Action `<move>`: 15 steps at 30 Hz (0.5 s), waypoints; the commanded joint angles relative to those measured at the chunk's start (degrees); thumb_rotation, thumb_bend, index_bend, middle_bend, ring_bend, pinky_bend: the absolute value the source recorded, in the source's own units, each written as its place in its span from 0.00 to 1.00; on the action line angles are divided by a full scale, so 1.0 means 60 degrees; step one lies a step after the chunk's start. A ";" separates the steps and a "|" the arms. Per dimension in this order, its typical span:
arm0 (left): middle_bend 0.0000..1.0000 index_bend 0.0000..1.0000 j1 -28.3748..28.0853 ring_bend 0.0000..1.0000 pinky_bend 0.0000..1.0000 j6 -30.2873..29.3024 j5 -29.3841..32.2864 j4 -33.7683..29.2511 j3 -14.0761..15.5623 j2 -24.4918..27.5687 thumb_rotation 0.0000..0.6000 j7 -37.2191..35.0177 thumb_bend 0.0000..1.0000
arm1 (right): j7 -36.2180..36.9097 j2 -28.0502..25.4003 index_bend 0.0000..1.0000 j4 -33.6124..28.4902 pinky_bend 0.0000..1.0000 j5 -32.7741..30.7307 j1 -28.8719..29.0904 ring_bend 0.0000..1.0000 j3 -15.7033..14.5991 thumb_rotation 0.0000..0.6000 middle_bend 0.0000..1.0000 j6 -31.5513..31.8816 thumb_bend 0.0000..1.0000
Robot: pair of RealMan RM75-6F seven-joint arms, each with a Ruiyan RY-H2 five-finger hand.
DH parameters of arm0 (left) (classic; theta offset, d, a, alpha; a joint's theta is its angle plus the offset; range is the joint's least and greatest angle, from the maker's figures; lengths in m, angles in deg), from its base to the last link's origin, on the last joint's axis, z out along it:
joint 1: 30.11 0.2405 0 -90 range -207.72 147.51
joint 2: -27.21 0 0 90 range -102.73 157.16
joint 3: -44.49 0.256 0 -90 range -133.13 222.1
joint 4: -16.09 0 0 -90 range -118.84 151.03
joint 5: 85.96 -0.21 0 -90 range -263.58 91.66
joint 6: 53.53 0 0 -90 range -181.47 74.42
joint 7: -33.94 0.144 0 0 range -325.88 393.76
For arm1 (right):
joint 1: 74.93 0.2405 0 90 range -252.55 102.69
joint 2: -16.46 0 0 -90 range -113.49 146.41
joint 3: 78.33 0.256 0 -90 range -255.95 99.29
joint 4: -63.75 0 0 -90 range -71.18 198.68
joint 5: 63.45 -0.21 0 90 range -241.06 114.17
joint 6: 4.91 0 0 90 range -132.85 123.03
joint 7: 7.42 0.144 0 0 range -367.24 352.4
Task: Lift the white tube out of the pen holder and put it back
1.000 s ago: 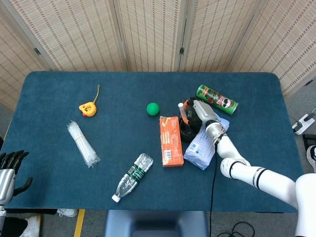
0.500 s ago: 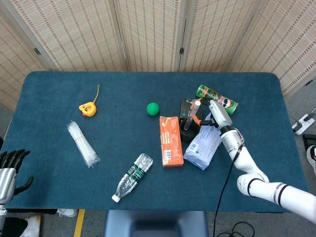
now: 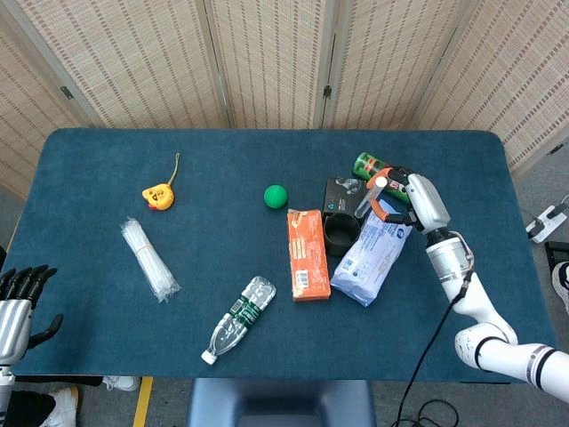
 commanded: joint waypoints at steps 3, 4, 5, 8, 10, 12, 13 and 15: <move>0.18 0.20 -0.0003 0.14 0.12 -0.0008 -0.0010 0.0010 0.0003 -0.0022 1.00 -0.0025 0.33 | 0.1052 -0.0523 0.64 -0.0871 0.21 -0.0130 -0.0084 0.24 0.0207 1.00 0.44 -0.0432 0.44; 0.18 0.20 -0.0002 0.14 0.12 -0.0012 -0.0016 0.0014 0.0006 -0.0026 1.00 -0.0034 0.33 | 0.1345 -0.0590 0.64 -0.0982 0.21 -0.0115 -0.0096 0.24 0.0248 1.00 0.44 -0.0524 0.44; 0.18 0.20 0.0000 0.14 0.12 -0.0016 -0.0020 0.0019 0.0008 -0.0030 1.00 -0.0040 0.33 | 0.1584 -0.0648 0.64 -0.1043 0.21 -0.0078 -0.0105 0.24 0.0269 1.00 0.44 -0.0603 0.44; 0.18 0.20 0.0008 0.14 0.12 -0.0030 -0.0034 0.0047 0.0019 -0.0041 1.00 -0.0072 0.33 | 0.2538 -0.0757 0.64 -0.1182 0.21 0.0107 -0.0145 0.24 0.0336 1.00 0.44 -0.0832 0.44; 0.18 0.20 0.0007 0.14 0.12 -0.0021 -0.0038 0.0065 0.0027 -0.0049 1.00 -0.0088 0.33 | 0.2889 -0.0816 0.64 -0.1083 0.21 0.0288 -0.0140 0.24 0.0288 1.00 0.44 -0.0970 0.44; 0.18 0.20 0.0001 0.14 0.12 -0.0014 -0.0051 0.0071 0.0034 -0.0054 1.00 -0.0094 0.33 | 0.2543 -0.0831 0.64 -0.0758 0.21 0.0468 -0.0079 0.24 0.0141 1.00 0.44 -0.0985 0.44; 0.18 0.20 -0.0003 0.14 0.12 -0.0009 -0.0052 0.0074 0.0033 -0.0057 1.00 -0.0094 0.33 | 0.2178 -0.0803 0.64 -0.0596 0.21 0.0503 -0.0041 0.24 0.0062 1.00 0.44 -0.0939 0.44; 0.18 0.20 -0.0016 0.14 0.12 0.0003 -0.0050 0.0077 0.0028 -0.0064 1.00 -0.0086 0.33 | 0.1009 -0.0716 0.64 -0.0267 0.21 0.0529 0.0057 0.24 -0.0134 1.00 0.44 -0.0764 0.44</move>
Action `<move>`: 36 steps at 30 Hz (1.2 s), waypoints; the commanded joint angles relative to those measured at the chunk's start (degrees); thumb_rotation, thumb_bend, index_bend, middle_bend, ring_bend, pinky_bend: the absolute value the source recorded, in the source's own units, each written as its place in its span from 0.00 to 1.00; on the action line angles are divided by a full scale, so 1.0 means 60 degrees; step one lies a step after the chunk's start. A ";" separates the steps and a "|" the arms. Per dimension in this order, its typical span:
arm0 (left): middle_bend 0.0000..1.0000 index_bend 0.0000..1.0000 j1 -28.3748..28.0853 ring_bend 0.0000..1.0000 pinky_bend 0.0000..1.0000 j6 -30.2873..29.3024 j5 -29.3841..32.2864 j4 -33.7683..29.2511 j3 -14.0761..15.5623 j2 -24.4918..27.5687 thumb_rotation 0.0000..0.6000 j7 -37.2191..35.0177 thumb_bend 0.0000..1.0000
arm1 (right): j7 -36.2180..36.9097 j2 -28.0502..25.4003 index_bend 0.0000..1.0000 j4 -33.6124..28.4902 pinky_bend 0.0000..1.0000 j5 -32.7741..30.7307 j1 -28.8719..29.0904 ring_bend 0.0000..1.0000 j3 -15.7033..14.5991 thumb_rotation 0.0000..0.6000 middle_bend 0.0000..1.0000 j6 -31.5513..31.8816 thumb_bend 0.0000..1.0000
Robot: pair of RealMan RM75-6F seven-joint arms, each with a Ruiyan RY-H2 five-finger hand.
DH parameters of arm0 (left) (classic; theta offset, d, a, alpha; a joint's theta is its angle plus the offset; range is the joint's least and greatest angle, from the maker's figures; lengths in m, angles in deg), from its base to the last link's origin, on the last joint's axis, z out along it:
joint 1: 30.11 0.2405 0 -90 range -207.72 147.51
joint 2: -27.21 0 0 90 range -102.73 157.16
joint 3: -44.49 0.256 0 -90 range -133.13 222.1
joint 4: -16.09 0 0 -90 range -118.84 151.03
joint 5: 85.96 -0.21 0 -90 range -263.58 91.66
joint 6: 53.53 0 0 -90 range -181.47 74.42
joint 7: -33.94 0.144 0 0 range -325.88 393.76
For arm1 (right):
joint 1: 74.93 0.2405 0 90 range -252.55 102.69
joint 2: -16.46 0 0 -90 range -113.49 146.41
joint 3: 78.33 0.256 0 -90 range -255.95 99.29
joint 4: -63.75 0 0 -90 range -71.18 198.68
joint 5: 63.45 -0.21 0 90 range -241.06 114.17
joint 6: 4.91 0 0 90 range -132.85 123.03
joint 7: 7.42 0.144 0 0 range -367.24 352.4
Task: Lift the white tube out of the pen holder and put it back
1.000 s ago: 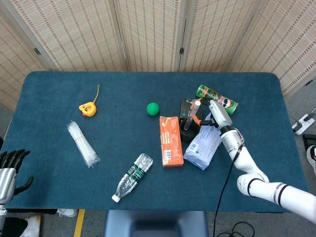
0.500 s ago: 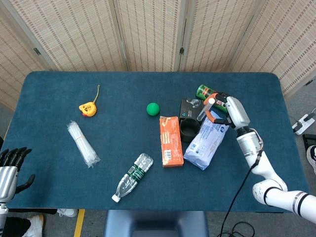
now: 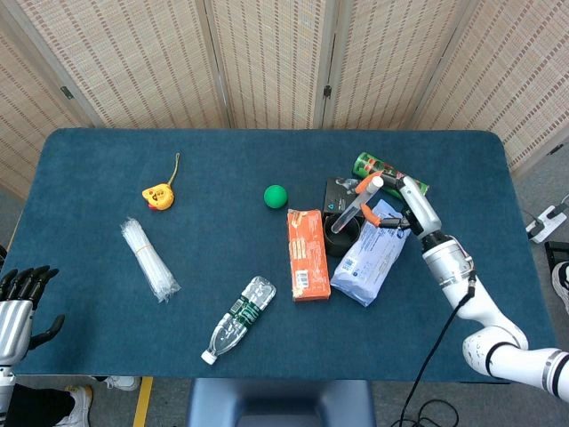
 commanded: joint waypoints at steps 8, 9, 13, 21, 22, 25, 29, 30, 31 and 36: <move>0.18 0.20 -0.0046 0.14 0.12 0.0025 -0.0010 -0.0038 -0.0017 -0.0017 1.00 0.0064 0.33 | -0.5968 0.0586 0.64 0.1001 0.21 -0.0193 0.0398 0.24 -0.0705 1.00 0.44 0.1076 0.44; 0.18 0.20 -0.0046 0.14 0.12 0.0023 -0.0010 -0.0039 -0.0017 -0.0017 1.00 0.0066 0.33 | -0.5891 0.0603 0.64 0.0839 0.21 -0.0365 0.0407 0.24 -0.0650 1.00 0.44 0.1021 0.44; 0.18 0.20 -0.0040 0.14 0.12 0.0024 -0.0002 -0.0022 -0.0008 -0.0037 1.00 0.0050 0.33 | -0.3852 0.0304 0.64 0.0022 0.21 -0.0880 0.0331 0.24 -0.0239 1.00 0.44 0.0246 0.44; 0.18 0.20 -0.0068 0.14 0.12 0.0038 -0.0025 0.0047 -0.0011 -0.0070 1.00 -0.0006 0.33 | -0.0162 -0.0235 0.64 -0.0306 0.22 -0.0368 0.0007 0.24 0.0179 1.00 0.44 -0.0694 0.44; 0.18 0.20 -0.0074 0.14 0.12 0.0045 -0.0034 0.0048 -0.0007 -0.0072 1.00 -0.0007 0.33 | -0.0090 -0.0303 0.64 -0.0232 0.22 -0.0254 0.0018 0.24 0.0132 1.00 0.45 -0.0792 0.44; 0.18 0.20 -0.0095 0.14 0.12 0.0073 -0.0038 0.0054 -0.0005 -0.0080 1.00 0.0003 0.33 | -0.0952 -0.0321 0.64 0.0239 0.23 0.0052 0.0128 0.24 -0.0153 1.00 0.45 -0.0730 0.44; 0.18 0.20 -0.0111 0.14 0.12 0.0089 -0.0031 0.0051 -0.0009 -0.0096 1.00 0.0019 0.33 | -0.3997 0.0133 0.64 0.1003 0.23 0.0181 0.0280 0.24 -0.0588 1.00 0.44 0.0222 0.44; 0.18 0.20 -0.0114 0.14 0.12 0.0090 -0.0027 0.0051 -0.0012 -0.0097 1.00 0.0022 0.33 | -0.5006 0.0328 0.64 0.1180 0.23 0.0138 0.0306 0.24 -0.0673 1.00 0.44 0.0595 0.44; 0.18 0.20 -0.0116 0.14 0.12 0.0091 -0.0029 0.0051 -0.0011 -0.0096 1.00 0.0024 0.33 | -0.5690 0.0465 0.64 0.1287 0.23 0.0092 0.0325 0.24 -0.0724 1.00 0.44 0.0845 0.44; 0.18 0.20 -0.0119 0.14 0.12 0.0091 -0.0026 0.0062 -0.0009 -0.0092 1.00 0.0011 0.33 | -0.7196 0.0796 0.64 0.1194 0.22 -0.0401 0.0393 0.25 -0.0703 1.00 0.44 0.1333 0.44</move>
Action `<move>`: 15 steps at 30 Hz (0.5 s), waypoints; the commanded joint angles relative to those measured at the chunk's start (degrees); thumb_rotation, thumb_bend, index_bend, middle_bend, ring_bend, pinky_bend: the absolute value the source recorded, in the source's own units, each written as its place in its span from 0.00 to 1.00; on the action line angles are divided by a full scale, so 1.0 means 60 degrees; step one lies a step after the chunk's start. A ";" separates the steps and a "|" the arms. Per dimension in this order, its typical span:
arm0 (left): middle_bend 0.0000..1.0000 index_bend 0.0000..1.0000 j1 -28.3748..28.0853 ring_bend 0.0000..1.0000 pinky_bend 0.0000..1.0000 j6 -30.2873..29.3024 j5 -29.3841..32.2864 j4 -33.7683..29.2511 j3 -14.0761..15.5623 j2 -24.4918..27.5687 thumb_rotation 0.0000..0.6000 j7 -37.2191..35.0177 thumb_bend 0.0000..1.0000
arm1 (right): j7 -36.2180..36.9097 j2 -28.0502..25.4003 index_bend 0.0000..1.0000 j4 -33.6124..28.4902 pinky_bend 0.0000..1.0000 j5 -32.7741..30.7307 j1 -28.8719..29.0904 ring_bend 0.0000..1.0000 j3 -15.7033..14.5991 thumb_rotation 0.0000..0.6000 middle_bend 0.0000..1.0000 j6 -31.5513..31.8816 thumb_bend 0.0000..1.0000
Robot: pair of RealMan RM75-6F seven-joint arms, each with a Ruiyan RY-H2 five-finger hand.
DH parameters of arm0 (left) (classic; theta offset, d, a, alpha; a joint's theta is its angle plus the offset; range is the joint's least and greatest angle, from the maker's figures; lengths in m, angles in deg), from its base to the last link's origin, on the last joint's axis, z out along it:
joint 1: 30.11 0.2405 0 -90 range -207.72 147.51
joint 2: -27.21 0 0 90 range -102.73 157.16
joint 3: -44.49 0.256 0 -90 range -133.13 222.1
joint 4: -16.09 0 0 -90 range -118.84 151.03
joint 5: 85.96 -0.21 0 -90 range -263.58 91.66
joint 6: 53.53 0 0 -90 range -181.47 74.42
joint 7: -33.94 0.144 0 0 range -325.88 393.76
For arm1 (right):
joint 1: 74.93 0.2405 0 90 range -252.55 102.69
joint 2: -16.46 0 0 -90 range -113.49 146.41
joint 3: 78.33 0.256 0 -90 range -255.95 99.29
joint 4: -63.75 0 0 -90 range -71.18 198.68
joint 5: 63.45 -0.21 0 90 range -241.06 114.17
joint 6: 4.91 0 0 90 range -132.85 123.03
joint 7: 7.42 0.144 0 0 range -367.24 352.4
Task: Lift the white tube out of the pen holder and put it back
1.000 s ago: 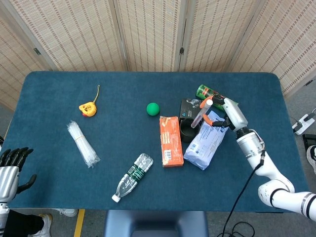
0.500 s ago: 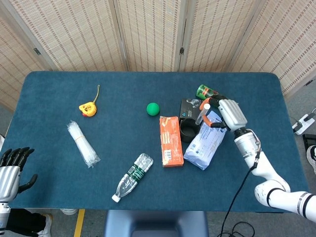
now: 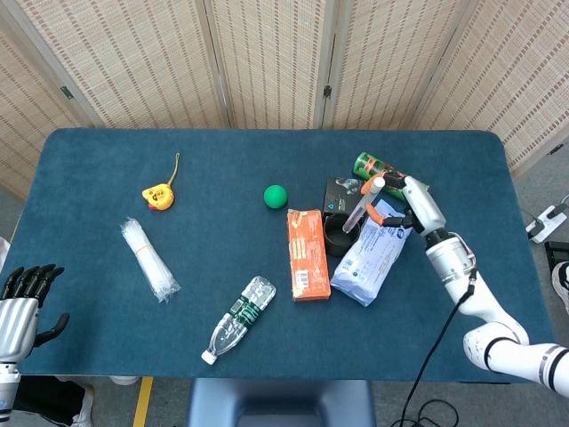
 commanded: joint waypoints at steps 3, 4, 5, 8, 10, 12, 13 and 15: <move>0.18 0.20 0.0019 0.14 0.12 -0.0009 0.0026 0.0028 0.0008 -0.0015 1.00 -0.0033 0.33 | -0.4607 0.0410 0.64 0.0027 0.22 -0.0536 0.0128 0.26 -0.0103 1.00 0.44 0.0818 0.44; 0.18 0.20 0.0023 0.14 0.12 -0.0010 0.0028 0.0038 0.0012 -0.0018 1.00 -0.0041 0.33 | -0.4201 0.0324 0.64 -0.0164 0.22 -0.0603 0.0112 0.26 -0.0023 1.00 0.44 0.0678 0.44; 0.18 0.20 0.0027 0.14 0.12 -0.0008 0.0032 0.0047 0.0016 -0.0020 1.00 -0.0047 0.33 | -0.3715 0.0222 0.64 -0.0366 0.22 -0.0650 0.0091 0.26 0.0063 1.00 0.44 0.0509 0.44; 0.18 0.20 0.0039 0.14 0.12 -0.0012 0.0033 0.0073 0.0029 -0.0023 1.00 -0.0071 0.33 | -0.1873 -0.0130 0.64 -0.0901 0.23 -0.0621 -0.0008 0.26 0.0359 1.00 0.45 -0.0052 0.44; 0.18 0.20 0.0046 0.14 0.12 -0.0026 0.0030 0.0083 0.0030 -0.0021 1.00 -0.0088 0.33 | -0.0655 -0.0319 0.64 -0.1080 0.23 -0.0513 -0.0086 0.26 0.0545 1.00 0.45 -0.0350 0.44; 0.18 0.20 0.0045 0.14 0.12 -0.0022 0.0023 0.0088 0.0035 -0.0020 1.00 -0.0095 0.33 | 0.0211 -0.0453 0.64 -0.1074 0.23 -0.0363 -0.0114 0.26 0.0636 1.00 0.45 -0.0613 0.44; 0.18 0.20 0.0042 0.14 0.12 -0.0020 0.0019 0.0090 0.0036 -0.0020 1.00 -0.0094 0.33 | 0.0423 -0.0483 0.64 -0.1019 0.23 -0.0275 -0.0108 0.26 0.0636 1.00 0.45 -0.0687 0.44; 0.18 0.20 0.0037 0.14 0.12 -0.0017 0.0013 0.0088 0.0037 -0.0025 1.00 -0.0090 0.33 | 0.0549 -0.0458 0.64 -0.0808 0.23 -0.0100 -0.0060 0.26 0.0574 1.00 0.45 -0.0739 0.44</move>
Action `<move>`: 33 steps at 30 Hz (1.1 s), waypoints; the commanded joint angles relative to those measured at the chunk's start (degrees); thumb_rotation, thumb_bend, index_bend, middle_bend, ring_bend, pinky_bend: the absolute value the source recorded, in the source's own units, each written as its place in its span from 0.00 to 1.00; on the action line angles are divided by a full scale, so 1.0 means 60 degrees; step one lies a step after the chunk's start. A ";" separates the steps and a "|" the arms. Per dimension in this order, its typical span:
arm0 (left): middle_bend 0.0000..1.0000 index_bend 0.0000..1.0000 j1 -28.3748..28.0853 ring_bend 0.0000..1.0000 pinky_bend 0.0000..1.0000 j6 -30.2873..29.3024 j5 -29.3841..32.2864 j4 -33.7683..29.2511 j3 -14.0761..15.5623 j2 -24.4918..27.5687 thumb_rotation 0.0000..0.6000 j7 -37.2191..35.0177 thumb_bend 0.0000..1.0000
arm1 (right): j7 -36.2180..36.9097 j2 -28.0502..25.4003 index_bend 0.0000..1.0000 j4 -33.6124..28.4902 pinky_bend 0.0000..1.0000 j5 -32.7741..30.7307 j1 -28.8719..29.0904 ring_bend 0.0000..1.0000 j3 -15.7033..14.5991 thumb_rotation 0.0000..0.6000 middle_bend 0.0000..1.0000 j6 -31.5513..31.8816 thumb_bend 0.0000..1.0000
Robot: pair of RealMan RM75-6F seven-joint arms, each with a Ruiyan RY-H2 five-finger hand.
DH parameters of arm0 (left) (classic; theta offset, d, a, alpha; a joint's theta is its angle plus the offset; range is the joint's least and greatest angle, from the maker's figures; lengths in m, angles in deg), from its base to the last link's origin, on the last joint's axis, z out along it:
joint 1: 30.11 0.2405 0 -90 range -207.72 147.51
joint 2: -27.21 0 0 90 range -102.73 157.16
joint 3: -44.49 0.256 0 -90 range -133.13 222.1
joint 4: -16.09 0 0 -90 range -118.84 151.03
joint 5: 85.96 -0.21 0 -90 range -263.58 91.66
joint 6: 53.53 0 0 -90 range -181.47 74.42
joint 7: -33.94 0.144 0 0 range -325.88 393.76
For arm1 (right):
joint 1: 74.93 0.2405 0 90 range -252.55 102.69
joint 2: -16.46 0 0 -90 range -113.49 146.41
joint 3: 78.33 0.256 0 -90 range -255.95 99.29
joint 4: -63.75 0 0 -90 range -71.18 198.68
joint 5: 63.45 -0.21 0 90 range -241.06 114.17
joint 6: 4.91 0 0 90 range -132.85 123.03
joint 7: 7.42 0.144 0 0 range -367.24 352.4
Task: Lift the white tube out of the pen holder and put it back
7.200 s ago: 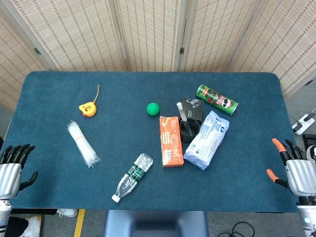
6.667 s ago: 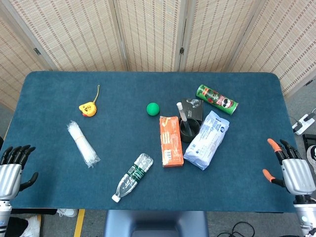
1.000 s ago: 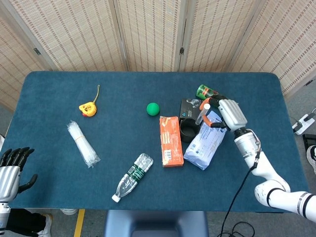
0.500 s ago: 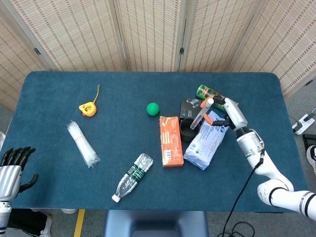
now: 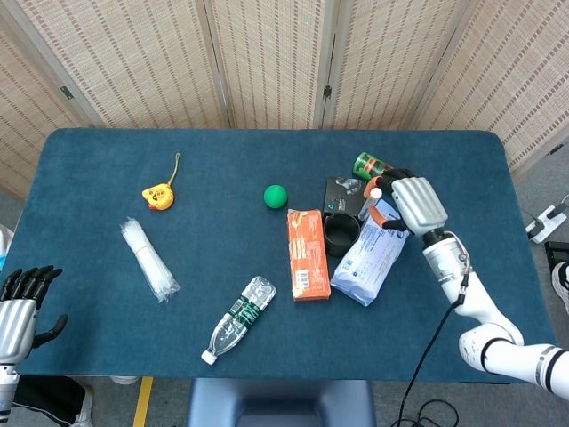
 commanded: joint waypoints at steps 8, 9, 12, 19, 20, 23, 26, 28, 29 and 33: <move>0.18 0.20 -0.0014 0.14 0.12 0.0025 0.0008 -0.0017 0.0004 -0.0010 1.00 0.0044 0.33 | 0.3806 0.0122 0.64 0.0418 0.23 0.0185 0.0273 0.26 -0.0020 1.00 0.45 -0.0516 0.44; 0.18 0.20 -0.0011 0.14 0.12 0.0021 0.0015 -0.0015 0.0002 -0.0011 1.00 0.0045 0.33 | 0.3506 0.0222 0.64 0.0534 0.23 0.0179 0.0311 0.26 -0.0075 1.00 0.45 -0.0408 0.44; 0.18 0.20 -0.0010 0.14 0.12 0.0025 0.0023 -0.0005 0.0003 -0.0015 1.00 0.0041 0.33 | 0.3141 0.0401 0.64 0.0626 0.23 0.0068 0.0372 0.26 -0.0140 1.00 0.45 -0.0295 0.44; 0.18 0.20 -0.0012 0.14 0.12 0.0033 0.0020 0.0026 0.0011 -0.0033 1.00 0.0021 0.33 | 0.2730 0.0620 0.64 0.0713 0.23 -0.0098 0.0535 0.26 -0.0256 1.00 0.45 -0.0339 0.44; 0.18 0.20 -0.0008 0.14 0.12 0.0032 0.0023 0.0030 0.0013 -0.0034 1.00 0.0016 0.33 | 0.2694 0.0643 0.64 0.0729 0.23 -0.0115 0.0551 0.26 -0.0267 1.00 0.45 -0.0342 0.44; 0.18 0.20 0.0005 0.14 0.12 0.0030 0.0030 0.0052 0.0024 -0.0038 1.00 -0.0008 0.33 | 0.2614 0.0735 0.64 0.0802 0.23 -0.0172 0.0597 0.26 -0.0294 1.00 0.45 -0.0347 0.44; 0.18 0.20 0.0006 0.14 0.12 0.0035 0.0031 0.0072 0.0028 -0.0054 1.00 -0.0018 0.33 | 0.2630 0.0819 0.64 0.0857 0.23 -0.0208 0.0636 0.26 -0.0312 1.00 0.45 -0.0378 0.44; 0.18 0.20 0.0007 0.14 0.12 0.0037 0.0033 0.0081 0.0029 -0.0061 1.00 -0.0022 0.33 | 0.2653 0.0867 0.64 0.0891 0.23 -0.0213 0.0657 0.26 -0.0335 1.00 0.45 -0.0408 0.44; 0.18 0.20 0.0006 0.14 0.12 0.0039 0.0034 0.0084 0.0031 -0.0065 1.00 -0.0024 0.33 | 0.2645 0.0892 0.64 0.0914 0.23 -0.0211 0.0668 0.26 -0.0351 1.00 0.45 -0.0420 0.44; 0.18 0.20 0.0004 0.14 0.12 0.0052 0.0040 0.0108 0.0033 -0.0083 1.00 -0.0041 0.33 | 0.2576 0.1074 0.64 0.1084 0.23 -0.0237 0.0726 0.26 -0.0456 1.00 0.45 -0.0498 0.44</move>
